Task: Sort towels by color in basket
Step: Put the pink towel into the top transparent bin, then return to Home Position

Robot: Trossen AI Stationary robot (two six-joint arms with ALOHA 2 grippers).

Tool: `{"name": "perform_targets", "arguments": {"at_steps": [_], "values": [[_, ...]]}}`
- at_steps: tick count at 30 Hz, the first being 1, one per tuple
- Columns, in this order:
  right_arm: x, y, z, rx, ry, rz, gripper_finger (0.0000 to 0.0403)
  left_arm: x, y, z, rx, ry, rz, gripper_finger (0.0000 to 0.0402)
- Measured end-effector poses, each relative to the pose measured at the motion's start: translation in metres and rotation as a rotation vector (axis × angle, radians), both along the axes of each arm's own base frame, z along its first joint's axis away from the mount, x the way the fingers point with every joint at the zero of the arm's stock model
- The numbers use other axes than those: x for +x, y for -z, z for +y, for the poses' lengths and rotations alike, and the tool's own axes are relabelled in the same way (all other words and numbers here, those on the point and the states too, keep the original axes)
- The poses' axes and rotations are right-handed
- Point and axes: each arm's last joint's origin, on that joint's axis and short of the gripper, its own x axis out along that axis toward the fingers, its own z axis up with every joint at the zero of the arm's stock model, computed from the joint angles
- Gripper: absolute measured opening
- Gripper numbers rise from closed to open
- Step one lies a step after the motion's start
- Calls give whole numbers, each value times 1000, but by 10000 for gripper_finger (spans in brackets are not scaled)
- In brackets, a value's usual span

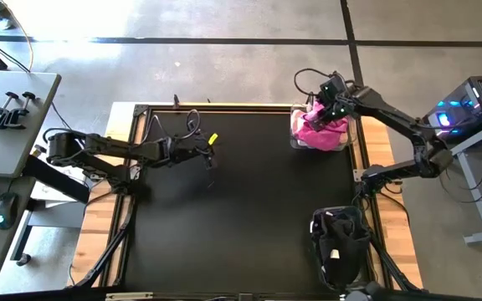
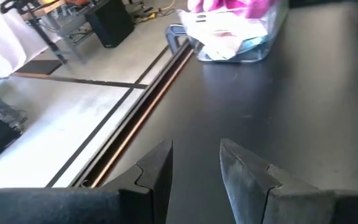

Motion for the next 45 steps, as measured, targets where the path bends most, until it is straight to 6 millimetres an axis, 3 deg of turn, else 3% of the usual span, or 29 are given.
{"name": "perform_targets", "arguments": {"at_steps": [5, 11, 16, 21, 28, 31, 34, 39, 45], "values": [[5, 33, 4, -6, -19, -24, 112, -2, 0, 8, 0, -31, -2, 119], [2, 78, 12, -8, 13, -43, 122, -3, 0, 12, -1, -42, -6, 119], [-2, 95, 14, -60, 46, -21, 122, -4, -1, 15, 1, -51, -15, 119], [1, 77, 11, -128, 25, 30, 122, -4, -2, 17, 17, -53, -19, 119], [12, 7, 21, -148, -15, 2, 122, -4, -2, 17, -6, -54, -23, 119], [13, -10, 37, -158, -80, -18, 122, -5, -1, 15, -57, -21, -37, 119], [12, -11, 64, -138, -156, -89, 121, -9, -5, 9, -124, 12, -44, 119], [14, 11, 116, -143, -342, -363, 112, -24, -24, -4, -133, 7, -62, 119], [18, 51, 161, -126, -639, -827, 84, -47, -54, -22, -136, 55, -167, 119]]}}
